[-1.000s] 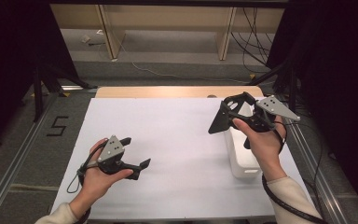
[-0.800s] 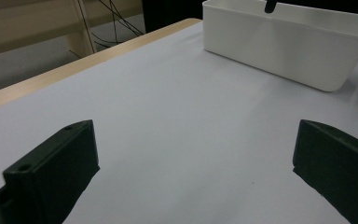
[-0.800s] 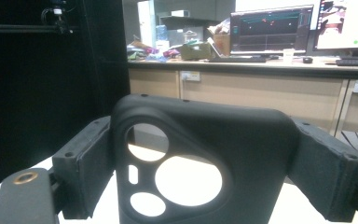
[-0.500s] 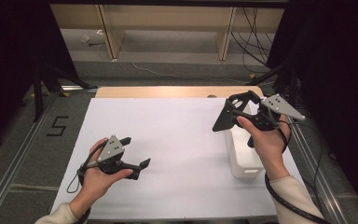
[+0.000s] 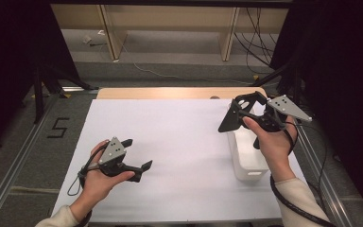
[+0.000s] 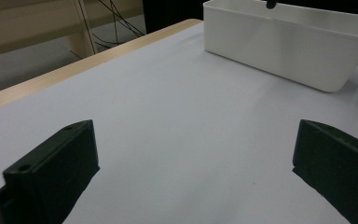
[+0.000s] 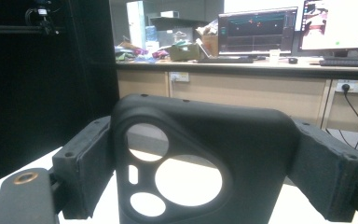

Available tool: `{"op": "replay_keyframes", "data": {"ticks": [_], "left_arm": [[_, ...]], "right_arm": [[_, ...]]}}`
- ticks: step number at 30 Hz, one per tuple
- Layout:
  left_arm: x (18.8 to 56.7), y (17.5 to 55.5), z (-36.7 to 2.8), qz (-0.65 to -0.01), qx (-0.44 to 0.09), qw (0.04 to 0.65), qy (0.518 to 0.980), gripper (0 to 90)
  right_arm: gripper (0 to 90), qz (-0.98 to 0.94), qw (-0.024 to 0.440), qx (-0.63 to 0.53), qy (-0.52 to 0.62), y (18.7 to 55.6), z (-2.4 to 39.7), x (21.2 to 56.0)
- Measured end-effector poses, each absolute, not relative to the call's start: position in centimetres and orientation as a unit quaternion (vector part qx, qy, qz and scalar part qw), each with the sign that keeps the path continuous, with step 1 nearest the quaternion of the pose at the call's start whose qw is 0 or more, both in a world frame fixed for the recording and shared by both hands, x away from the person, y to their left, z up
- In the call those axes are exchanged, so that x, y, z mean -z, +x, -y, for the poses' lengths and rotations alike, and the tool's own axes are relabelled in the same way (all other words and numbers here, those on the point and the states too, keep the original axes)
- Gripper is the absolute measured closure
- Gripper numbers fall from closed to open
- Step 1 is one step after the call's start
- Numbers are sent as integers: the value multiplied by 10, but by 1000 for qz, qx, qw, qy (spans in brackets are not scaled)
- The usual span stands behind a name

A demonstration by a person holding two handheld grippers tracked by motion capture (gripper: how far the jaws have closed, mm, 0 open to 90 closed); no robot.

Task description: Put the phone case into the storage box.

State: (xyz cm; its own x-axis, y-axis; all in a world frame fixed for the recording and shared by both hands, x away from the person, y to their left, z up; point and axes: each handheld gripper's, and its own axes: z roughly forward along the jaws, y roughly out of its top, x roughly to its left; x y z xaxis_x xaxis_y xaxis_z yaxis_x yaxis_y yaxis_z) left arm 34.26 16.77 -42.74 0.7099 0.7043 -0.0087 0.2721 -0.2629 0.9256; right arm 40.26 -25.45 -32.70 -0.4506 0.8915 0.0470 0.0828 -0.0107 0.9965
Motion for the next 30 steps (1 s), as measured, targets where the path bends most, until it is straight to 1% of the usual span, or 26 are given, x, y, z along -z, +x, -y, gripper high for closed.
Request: {"op": "replay_keyframes", "data": {"ticks": [30], "left_arm": [[427, 342, -168, -320, -209, 518, 766, 0]], "right_arm": [[157, -603, 356, -585, 410, 404, 267, 324]]}}
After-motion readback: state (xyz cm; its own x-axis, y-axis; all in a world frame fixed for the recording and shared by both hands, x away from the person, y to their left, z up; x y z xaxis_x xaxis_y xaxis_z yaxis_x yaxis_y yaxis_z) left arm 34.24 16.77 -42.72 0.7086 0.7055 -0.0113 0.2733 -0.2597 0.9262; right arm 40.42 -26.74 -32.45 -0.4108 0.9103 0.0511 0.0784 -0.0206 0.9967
